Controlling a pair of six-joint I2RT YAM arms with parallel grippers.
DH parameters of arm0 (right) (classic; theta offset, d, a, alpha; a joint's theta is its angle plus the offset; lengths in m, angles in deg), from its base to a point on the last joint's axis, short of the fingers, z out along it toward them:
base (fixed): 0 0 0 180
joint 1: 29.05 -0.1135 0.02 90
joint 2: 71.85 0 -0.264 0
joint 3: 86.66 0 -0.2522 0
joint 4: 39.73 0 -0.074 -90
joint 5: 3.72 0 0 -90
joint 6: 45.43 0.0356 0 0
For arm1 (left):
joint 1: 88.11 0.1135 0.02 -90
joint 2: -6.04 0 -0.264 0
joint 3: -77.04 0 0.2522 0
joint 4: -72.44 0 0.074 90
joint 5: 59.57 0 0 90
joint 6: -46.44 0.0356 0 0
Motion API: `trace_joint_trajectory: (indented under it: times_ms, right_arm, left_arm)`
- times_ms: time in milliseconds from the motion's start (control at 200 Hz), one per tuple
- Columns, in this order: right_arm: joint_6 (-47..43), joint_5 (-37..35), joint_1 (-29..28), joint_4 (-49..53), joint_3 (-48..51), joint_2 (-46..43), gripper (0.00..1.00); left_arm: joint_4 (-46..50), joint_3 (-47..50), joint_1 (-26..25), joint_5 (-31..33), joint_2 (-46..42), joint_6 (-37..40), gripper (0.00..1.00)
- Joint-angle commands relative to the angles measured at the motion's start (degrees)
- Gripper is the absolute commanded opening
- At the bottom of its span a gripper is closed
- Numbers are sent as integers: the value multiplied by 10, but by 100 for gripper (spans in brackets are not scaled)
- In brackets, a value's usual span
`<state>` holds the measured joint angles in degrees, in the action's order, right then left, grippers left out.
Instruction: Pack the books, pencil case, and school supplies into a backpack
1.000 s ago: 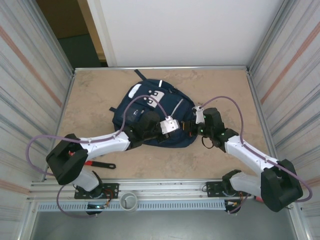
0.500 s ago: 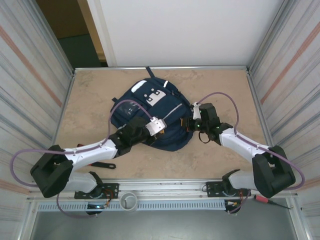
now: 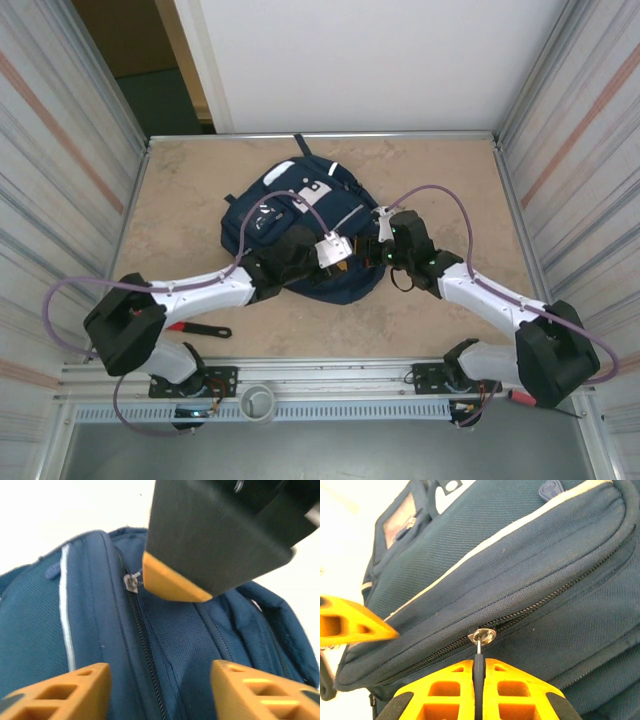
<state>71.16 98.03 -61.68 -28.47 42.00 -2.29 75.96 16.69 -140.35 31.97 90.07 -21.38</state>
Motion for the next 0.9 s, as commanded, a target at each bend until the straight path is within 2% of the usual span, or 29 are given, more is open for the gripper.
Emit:
trace_joint_trajectory:
  times_ms: [0, 125, 205, 341, 441, 506, 616, 681, 781, 892]
  right_arm:
    - [9, 5, -9, -30, 5, -34, 0]
    - [-5, -12, -6, -19, 11, -38, 0]
    - [-17, -27, 10, 5, 9, -32, 0]
    - [-28, -8, 72, 19, 11, -16, 0]
    - [-42, -7, 92, 24, -2, -5, 0]
    - [-43, 3, 92, 19, -10, 2, 0]
    - [-40, 23, 75, 2, -18, 15, 0]
    - [-40, 27, 61, -3, -21, 19, 0]
    - [-37, 30, 44, -13, -20, 15, 0]
    - [-30, 34, 31, -20, -19, 9, 0]
  left_arm:
    - [-22, -11, 2, 24, 17, 23, 41]
    - [-25, -6, 14, 25, 14, 26, 15]
    - [-31, 13, 23, 11, -9, 24, 3]
    - [-77, 75, 54, -28, -75, 10, 1]
    - [-119, 127, 101, -72, -126, -20, 1]
    - [-128, 144, 125, -88, -145, -34, 7]
    - [-103, 134, 129, -106, -152, -26, 36]
    - [-77, 115, 124, -121, -148, -23, 47]
    - [-42, 83, 95, -110, -135, 2, 58]
    - [-20, 51, 65, -94, -103, 34, 63]
